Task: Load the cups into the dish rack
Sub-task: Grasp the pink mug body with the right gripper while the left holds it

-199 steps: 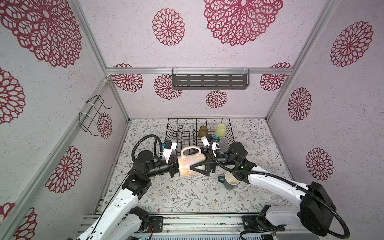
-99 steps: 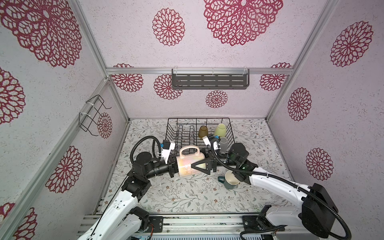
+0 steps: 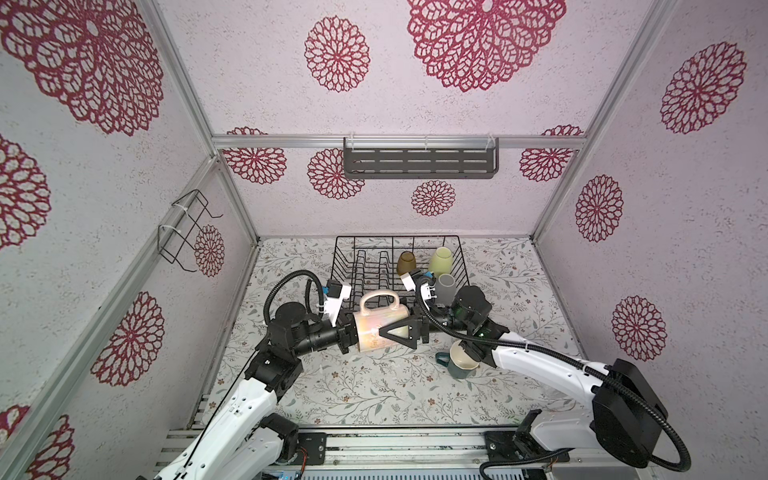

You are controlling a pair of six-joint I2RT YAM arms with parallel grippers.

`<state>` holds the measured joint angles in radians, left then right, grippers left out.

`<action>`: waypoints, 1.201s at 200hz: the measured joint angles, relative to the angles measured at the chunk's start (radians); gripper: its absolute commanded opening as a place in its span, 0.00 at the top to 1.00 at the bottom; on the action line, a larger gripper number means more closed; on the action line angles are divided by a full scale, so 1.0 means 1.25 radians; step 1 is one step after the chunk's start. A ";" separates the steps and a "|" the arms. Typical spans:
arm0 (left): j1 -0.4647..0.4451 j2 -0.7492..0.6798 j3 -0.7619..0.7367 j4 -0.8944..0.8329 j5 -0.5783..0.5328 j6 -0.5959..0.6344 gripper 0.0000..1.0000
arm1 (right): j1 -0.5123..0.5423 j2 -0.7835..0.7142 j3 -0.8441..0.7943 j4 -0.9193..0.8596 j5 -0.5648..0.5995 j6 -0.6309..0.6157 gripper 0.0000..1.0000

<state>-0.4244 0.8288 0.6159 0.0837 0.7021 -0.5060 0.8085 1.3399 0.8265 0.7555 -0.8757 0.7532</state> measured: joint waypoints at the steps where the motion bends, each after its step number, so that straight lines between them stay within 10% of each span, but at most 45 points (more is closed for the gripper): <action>1: 0.000 0.000 0.000 0.000 -0.001 0.000 1.00 | 0.000 0.000 0.000 0.000 0.000 0.000 0.02; 159: 0.021 0.074 0.027 0.001 0.032 -0.061 1.00 | -0.013 0.011 -0.002 -0.011 0.008 -0.036 0.03; 240: 0.031 0.111 0.042 0.023 0.057 -0.093 0.92 | -0.023 0.011 -0.002 -0.006 0.018 -0.030 0.22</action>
<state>-0.3862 0.9672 0.6685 0.1131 0.7734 -0.6220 0.7795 1.3533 0.8246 0.7479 -0.8536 0.7162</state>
